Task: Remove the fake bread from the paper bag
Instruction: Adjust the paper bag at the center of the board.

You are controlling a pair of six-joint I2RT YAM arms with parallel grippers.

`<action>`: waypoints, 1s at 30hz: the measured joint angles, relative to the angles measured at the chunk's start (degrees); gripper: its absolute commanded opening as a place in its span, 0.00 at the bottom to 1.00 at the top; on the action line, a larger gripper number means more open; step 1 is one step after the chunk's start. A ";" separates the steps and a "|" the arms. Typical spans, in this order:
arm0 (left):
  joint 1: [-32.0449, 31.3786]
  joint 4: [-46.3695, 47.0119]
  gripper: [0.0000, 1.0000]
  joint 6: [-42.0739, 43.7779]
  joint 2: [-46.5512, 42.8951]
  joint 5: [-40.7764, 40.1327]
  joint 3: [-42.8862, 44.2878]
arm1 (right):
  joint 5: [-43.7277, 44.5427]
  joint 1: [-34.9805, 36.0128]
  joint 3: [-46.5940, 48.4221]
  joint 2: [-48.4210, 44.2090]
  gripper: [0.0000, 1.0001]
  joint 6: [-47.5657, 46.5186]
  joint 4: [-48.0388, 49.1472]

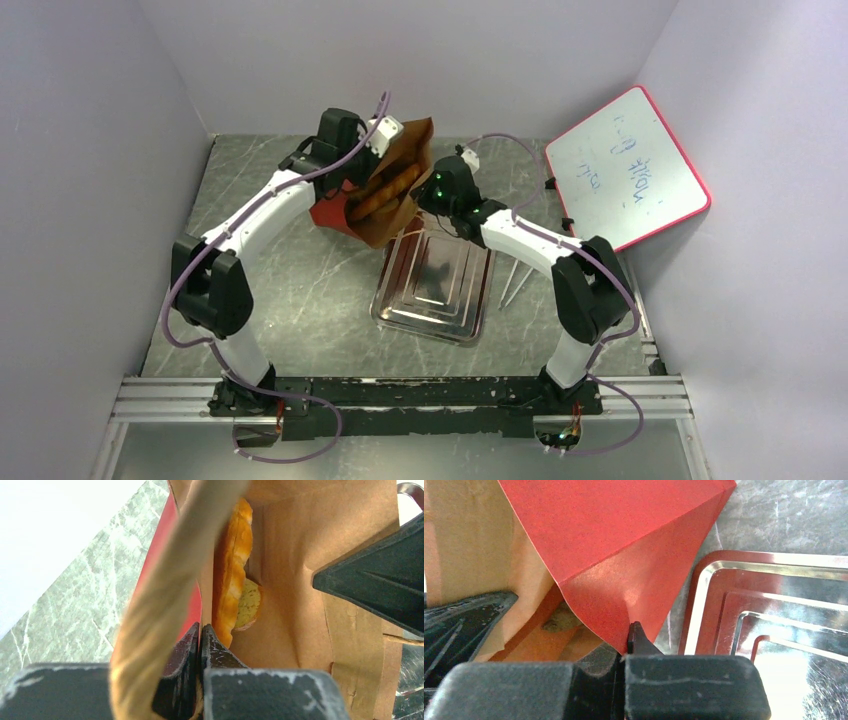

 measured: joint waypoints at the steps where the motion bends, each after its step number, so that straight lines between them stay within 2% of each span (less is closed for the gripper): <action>1: -0.22 0.24 0.07 -0.07 -0.02 -0.20 -0.09 | 0.00 -0.04 -0.13 0.00 0.00 -0.02 0.00; 3: -0.50 1.79 0.07 -0.31 -0.50 -1.33 -1.14 | 0.22 -0.07 -0.52 0.00 0.02 -0.13 -0.02; 5: -0.83 4.20 0.07 -0.48 -1.66 -2.99 -3.61 | 0.74 -0.09 -0.92 -0.04 0.11 -0.39 -0.35; 12: -1.84 14.58 0.07 -1.03 -7.72 -10.12 -14.03 | 4.92 -0.07 -2.19 -2.27 0.56 -2.84 -4.76; 15: -1.95 18.53 0.07 -1.03 -9.16 -12.57 -17.22 | 7.21 -0.04 -3.50 -4.04 0.69 -3.87 -6.32; 20: -2.19 23.34 0.07 -1.05 -10.71 -14.29 -21.07 | 12.74 0.50 -5.07 -7.30 0.72 -5.11 -9.68; 23: -2.19 24.72 0.07 -1.20 -11.08 -14.34 -21.77 | 17.03 0.76 -5.22 -8.48 0.84 -4.83 -11.67; 30: -2.14 25.81 0.07 -1.62 -11.23 -14.25 -22.18 | 21.84 -2.69 -9.27 -10.40 0.82 -0.15 -16.76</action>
